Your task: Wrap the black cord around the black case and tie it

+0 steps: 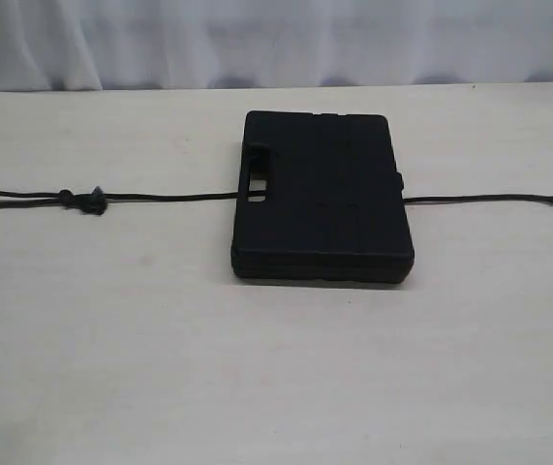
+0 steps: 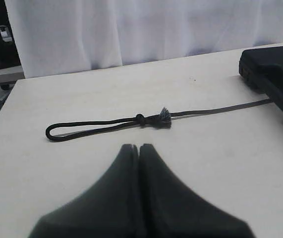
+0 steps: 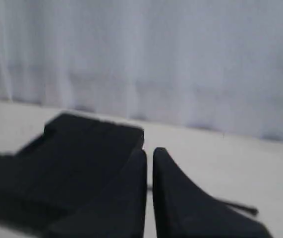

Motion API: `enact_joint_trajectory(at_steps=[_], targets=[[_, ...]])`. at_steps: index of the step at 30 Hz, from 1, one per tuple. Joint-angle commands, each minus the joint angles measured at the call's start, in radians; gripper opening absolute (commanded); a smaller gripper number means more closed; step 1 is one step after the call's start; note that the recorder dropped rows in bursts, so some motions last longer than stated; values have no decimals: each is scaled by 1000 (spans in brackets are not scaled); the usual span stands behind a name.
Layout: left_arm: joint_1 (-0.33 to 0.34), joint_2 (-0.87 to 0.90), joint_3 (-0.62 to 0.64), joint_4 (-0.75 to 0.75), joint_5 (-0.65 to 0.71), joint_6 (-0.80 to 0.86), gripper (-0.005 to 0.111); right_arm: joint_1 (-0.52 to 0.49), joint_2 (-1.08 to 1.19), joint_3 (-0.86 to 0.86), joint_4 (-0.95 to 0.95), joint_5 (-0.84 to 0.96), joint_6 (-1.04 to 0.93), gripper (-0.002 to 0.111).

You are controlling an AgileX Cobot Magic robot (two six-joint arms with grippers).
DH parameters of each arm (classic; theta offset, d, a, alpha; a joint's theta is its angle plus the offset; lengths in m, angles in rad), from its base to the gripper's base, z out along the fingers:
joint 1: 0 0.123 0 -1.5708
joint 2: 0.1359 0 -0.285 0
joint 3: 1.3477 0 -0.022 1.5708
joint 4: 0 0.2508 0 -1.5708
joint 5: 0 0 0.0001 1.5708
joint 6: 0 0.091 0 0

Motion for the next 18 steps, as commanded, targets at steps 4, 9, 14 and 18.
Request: enact_joint_trajectory(at_steps=[4, 9, 14, 18], targets=[[4, -1, 3, 1, -15, -3, 0, -1, -5, 1, 224, -467, 89, 4], [4, -1, 3, 1, -15, -3, 0, -1, -5, 1, 221, -569, 293, 4], [4, -1, 3, 1, -15, -3, 0, -1, 39, -206, 179, -182, 288, 9], [4, -1, 3, 1, -15, -3, 0, -1, 215, -403, 179, 90, 267, 32]])
